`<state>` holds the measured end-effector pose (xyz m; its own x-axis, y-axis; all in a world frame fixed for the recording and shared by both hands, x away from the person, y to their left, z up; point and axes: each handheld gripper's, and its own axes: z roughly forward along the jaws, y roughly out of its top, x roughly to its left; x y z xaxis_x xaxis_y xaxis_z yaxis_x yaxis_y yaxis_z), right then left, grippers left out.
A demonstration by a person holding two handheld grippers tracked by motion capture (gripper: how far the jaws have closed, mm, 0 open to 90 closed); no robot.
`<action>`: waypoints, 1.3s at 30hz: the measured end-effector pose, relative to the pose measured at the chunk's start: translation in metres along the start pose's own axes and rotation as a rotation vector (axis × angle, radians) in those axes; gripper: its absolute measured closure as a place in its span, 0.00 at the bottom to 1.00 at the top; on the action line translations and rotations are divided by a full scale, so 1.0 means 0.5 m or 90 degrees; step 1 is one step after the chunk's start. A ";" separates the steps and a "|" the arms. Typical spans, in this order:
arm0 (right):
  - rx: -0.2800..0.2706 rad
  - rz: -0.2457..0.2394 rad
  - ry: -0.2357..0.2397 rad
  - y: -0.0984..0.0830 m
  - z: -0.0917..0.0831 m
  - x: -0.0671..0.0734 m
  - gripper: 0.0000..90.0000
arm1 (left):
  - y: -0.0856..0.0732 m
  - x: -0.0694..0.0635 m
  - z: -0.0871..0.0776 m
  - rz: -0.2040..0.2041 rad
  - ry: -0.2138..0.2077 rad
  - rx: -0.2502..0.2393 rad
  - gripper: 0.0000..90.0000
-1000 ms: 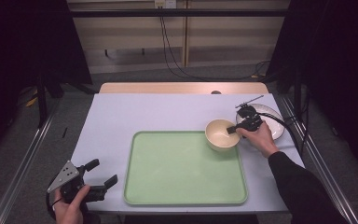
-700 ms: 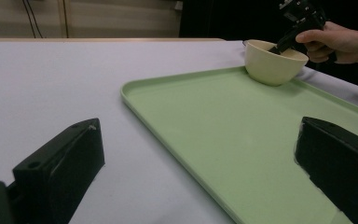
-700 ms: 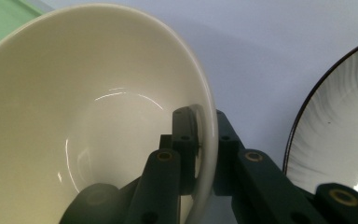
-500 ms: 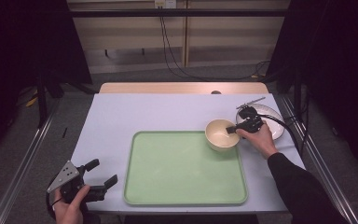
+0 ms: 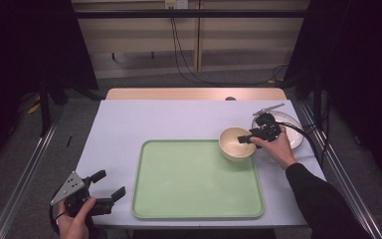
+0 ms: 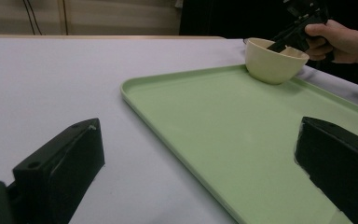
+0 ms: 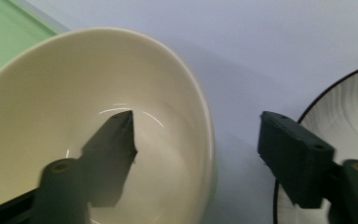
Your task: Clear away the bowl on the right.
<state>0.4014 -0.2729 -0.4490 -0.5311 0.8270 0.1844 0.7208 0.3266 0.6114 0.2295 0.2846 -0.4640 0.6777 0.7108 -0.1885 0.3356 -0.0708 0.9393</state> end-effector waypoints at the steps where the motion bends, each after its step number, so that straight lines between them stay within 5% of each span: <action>1: -0.002 0.001 0.006 0.001 0.000 0.001 0.25 | 0.000 0.000 0.000 0.000 0.000 0.000 0.02; 9: -0.044 0.003 0.022 0.003 -0.008 -0.001 0.04 | 0.000 0.000 0.000 -0.002 -0.005 -0.001 0.02; 19: -0.101 -0.007 0.022 -0.001 -0.022 0.003 0.03 | 0.000 0.000 0.000 -0.001 -0.002 0.000 0.02; 24: -0.135 -0.017 -0.017 -0.006 -0.036 0.005 0.04 | 0.000 -0.002 0.001 -0.008 0.002 -0.005 0.02; 39: -0.162 -0.029 -0.019 -0.034 -0.086 0.013 0.02 | 0.000 -0.001 0.000 -0.002 0.001 -0.001 0.02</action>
<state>0.3667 -0.2926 -0.4251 -0.5442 0.8285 0.1319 0.5593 0.2411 0.7931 0.2295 0.2843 -0.4639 0.6752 0.7124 -0.1912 0.3366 -0.0668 0.9393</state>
